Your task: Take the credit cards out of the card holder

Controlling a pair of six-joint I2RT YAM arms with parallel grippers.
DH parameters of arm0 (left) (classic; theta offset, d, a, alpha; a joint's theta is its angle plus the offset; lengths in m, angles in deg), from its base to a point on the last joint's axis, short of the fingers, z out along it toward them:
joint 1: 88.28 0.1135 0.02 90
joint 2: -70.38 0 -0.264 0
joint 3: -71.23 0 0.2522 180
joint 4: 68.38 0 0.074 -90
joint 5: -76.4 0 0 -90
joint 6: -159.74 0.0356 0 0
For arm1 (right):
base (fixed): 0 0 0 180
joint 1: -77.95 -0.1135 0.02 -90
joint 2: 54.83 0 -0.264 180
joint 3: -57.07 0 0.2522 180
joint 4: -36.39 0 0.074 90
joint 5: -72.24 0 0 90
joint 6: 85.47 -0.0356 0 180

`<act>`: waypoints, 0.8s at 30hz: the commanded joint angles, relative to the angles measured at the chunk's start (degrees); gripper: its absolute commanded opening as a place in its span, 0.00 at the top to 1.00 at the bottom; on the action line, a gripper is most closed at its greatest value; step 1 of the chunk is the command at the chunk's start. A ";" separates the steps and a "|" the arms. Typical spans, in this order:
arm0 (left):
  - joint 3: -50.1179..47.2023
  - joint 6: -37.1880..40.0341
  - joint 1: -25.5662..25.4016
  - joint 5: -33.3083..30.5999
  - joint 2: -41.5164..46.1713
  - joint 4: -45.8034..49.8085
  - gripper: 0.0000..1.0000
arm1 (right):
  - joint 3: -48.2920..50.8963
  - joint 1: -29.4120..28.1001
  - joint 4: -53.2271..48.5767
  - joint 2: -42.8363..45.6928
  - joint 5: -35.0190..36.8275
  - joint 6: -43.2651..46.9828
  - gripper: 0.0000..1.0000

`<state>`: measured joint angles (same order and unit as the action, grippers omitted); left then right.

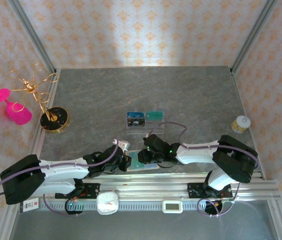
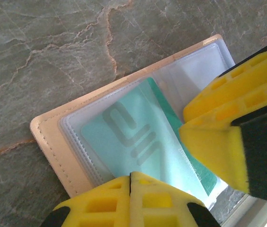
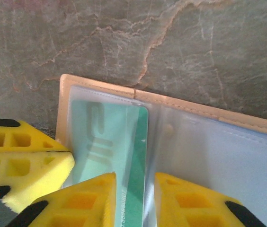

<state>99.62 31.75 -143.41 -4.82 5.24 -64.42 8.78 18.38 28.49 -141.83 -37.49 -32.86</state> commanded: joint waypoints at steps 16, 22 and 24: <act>-2.19 -1.38 -0.32 1.60 -1.13 0.84 1.00 | 4.18 5.19 1.33 2.18 -6.97 -5.21 1.00; -2.46 -1.55 -0.30 1.67 -0.63 0.35 1.00 | 3.68 7.54 -0.45 2.49 -12.17 -7.48 1.00; -3.19 -1.89 -0.38 1.25 0.16 -0.10 1.00 | 3.83 7.54 -2.51 3.79 -10.19 -7.14 1.00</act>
<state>98.68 30.57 -143.41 -3.51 4.60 -67.18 12.02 25.30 30.79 -140.17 -48.85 -38.93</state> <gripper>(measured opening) 0.044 0.041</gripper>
